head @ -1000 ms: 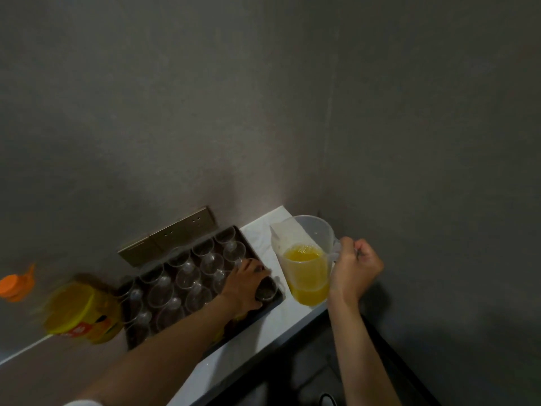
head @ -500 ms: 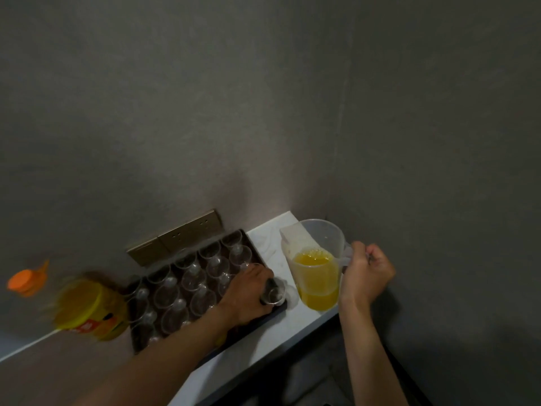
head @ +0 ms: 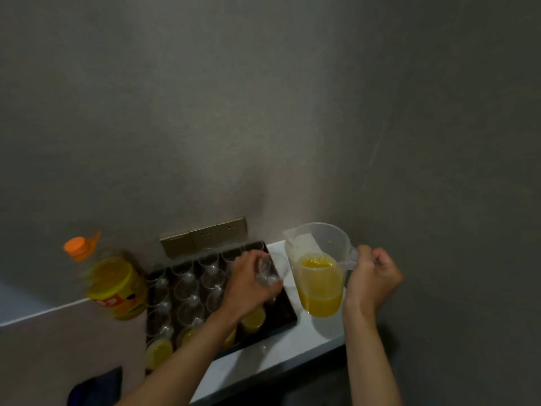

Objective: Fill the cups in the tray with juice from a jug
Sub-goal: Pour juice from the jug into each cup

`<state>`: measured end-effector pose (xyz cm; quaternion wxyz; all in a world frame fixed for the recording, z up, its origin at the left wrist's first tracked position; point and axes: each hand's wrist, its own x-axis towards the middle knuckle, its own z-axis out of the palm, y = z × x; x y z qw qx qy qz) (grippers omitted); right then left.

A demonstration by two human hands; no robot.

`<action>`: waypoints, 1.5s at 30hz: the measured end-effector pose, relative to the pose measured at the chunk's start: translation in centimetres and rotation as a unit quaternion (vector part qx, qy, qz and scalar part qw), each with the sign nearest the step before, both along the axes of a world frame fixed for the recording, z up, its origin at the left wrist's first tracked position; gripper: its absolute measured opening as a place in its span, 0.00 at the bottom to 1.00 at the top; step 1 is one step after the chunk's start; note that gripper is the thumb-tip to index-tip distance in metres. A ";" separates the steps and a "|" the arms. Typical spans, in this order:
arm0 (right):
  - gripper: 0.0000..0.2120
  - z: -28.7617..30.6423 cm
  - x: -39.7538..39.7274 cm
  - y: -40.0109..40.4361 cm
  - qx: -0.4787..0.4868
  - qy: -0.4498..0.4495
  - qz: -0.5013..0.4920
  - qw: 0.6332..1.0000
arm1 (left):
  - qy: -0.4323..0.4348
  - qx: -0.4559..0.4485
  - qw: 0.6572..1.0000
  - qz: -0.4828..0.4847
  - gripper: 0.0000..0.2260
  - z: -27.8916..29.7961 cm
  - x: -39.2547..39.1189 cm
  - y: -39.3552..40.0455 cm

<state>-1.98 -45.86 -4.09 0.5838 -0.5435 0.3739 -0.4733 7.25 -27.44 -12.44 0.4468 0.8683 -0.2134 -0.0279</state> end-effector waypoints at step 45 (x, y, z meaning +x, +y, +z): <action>0.16 17.2 13.9 15.6 -0.348 0.057 0.360 0.864 | 0.027 -0.404 0.886 0.225 0.25 10.1 -0.8 17.3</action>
